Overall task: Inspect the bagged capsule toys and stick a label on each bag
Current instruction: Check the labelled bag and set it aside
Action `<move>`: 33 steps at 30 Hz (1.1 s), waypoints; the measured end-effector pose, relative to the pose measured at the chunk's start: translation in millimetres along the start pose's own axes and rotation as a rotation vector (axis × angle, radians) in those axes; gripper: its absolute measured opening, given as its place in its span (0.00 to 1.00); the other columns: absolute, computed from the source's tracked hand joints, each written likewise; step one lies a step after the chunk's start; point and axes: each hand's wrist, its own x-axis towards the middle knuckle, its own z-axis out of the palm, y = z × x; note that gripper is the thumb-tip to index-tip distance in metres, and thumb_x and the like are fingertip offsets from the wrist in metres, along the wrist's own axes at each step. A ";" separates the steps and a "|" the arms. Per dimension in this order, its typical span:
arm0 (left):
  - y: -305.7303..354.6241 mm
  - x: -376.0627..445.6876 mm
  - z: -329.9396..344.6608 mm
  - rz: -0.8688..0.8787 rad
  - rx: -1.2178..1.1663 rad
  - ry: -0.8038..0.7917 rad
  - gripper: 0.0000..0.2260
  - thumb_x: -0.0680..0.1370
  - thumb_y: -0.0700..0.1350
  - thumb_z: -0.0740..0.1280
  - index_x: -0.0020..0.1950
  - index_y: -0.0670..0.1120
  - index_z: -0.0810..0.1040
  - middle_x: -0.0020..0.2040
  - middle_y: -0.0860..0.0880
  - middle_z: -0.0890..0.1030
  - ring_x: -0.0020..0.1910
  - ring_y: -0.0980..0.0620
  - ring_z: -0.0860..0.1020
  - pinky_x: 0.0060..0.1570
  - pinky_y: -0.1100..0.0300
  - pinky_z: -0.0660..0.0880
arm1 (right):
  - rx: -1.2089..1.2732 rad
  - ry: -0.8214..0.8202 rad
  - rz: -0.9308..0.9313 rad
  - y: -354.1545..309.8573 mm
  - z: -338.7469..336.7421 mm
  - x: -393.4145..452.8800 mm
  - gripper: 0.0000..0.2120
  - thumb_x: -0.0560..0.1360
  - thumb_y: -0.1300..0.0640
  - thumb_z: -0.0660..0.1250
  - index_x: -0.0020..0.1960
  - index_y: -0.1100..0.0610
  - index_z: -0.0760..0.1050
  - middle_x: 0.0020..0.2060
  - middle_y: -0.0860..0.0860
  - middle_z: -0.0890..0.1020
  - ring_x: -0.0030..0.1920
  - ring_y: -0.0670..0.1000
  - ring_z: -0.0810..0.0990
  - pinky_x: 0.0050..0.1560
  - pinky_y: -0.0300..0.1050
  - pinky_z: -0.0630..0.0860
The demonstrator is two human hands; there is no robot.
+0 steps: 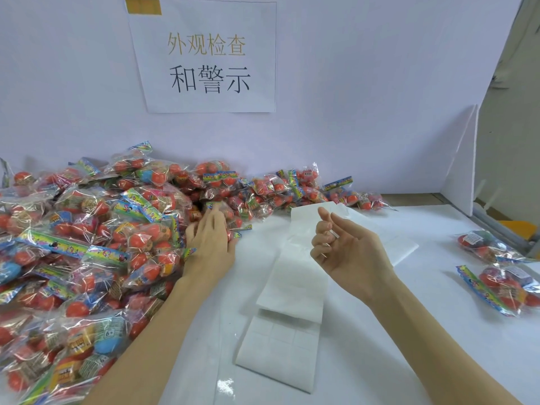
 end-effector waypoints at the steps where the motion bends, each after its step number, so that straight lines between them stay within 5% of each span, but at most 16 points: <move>1: 1.0 -0.1 -1.0 0.017 -0.022 0.006 0.15 0.82 0.47 0.69 0.62 0.40 0.70 0.66 0.40 0.73 0.67 0.37 0.73 0.65 0.44 0.66 | 0.000 0.002 -0.001 0.0 -0.1 0.0 0.10 0.76 0.59 0.69 0.56 0.59 0.83 0.38 0.49 0.75 0.33 0.48 0.72 0.34 0.38 0.70; 6: 14.4 -2.4 -6.0 0.004 -0.424 0.098 0.22 0.79 0.40 0.71 0.71 0.39 0.69 0.60 0.46 0.77 0.57 0.45 0.75 0.61 0.52 0.70 | -0.010 0.018 0.004 0.4 -1.2 1.5 0.09 0.76 0.59 0.70 0.54 0.59 0.84 0.38 0.49 0.75 0.33 0.48 0.71 0.34 0.38 0.69; 9: 25.3 -5.6 -7.2 -0.097 -0.861 0.092 0.12 0.83 0.37 0.64 0.66 0.44 0.74 0.57 0.52 0.79 0.55 0.52 0.77 0.52 0.67 0.71 | -0.016 0.033 0.019 1.4 -1.9 1.8 0.10 0.76 0.60 0.70 0.56 0.59 0.83 0.39 0.50 0.76 0.34 0.48 0.72 0.34 0.38 0.70; 13: 38.5 -8.4 -15.3 -0.248 -1.598 -0.053 0.14 0.85 0.37 0.52 0.58 0.42 0.78 0.54 0.40 0.84 0.54 0.38 0.83 0.52 0.53 0.79 | -0.091 0.051 -0.009 2.2 -3.5 1.9 0.18 0.74 0.59 0.73 0.63 0.59 0.83 0.48 0.53 0.82 0.42 0.51 0.80 0.43 0.41 0.74; 18: 64.4 -17.8 -20.4 -0.333 -1.962 -0.188 0.17 0.86 0.41 0.53 0.65 0.39 0.80 0.62 0.37 0.83 0.60 0.37 0.82 0.63 0.50 0.78 | -0.562 0.039 -0.152 12.9 -2.1 2.4 0.24 0.77 0.48 0.71 0.71 0.54 0.77 0.64 0.55 0.84 0.64 0.53 0.83 0.66 0.46 0.78; 21: 80.3 -24.8 -17.9 -0.316 -1.925 -0.239 0.18 0.85 0.43 0.56 0.57 0.43 0.86 0.57 0.42 0.85 0.53 0.47 0.82 0.55 0.55 0.80 | -0.710 -0.052 -0.228 21.8 1.9 0.8 0.21 0.82 0.47 0.66 0.71 0.56 0.77 0.63 0.55 0.84 0.63 0.55 0.83 0.67 0.49 0.78; 24: 88.0 -31.8 -15.5 -0.186 -1.660 -0.121 0.18 0.85 0.39 0.56 0.55 0.47 0.87 0.54 0.45 0.85 0.51 0.53 0.81 0.53 0.60 0.78 | -0.627 -0.006 -0.272 19.4 4.1 -0.9 0.18 0.82 0.49 0.66 0.66 0.58 0.82 0.59 0.58 0.86 0.57 0.57 0.85 0.64 0.51 0.81; 29: 83.2 -37.5 -15.3 -0.112 -1.583 -0.136 0.15 0.83 0.56 0.61 0.59 0.49 0.83 0.54 0.48 0.86 0.52 0.52 0.84 0.49 0.62 0.79 | -0.662 0.078 -0.290 15.4 3.9 -2.0 0.12 0.83 0.54 0.66 0.61 0.59 0.84 0.54 0.57 0.87 0.51 0.54 0.87 0.51 0.44 0.82; 33: 84.7 -40.1 -9.4 -0.144 -1.367 -0.014 0.08 0.84 0.52 0.67 0.51 0.54 0.85 0.46 0.50 0.86 0.46 0.52 0.85 0.48 0.52 0.83 | -0.814 0.146 -0.320 19.6 6.8 -1.1 0.09 0.84 0.54 0.67 0.59 0.53 0.84 0.51 0.54 0.88 0.51 0.53 0.87 0.47 0.43 0.82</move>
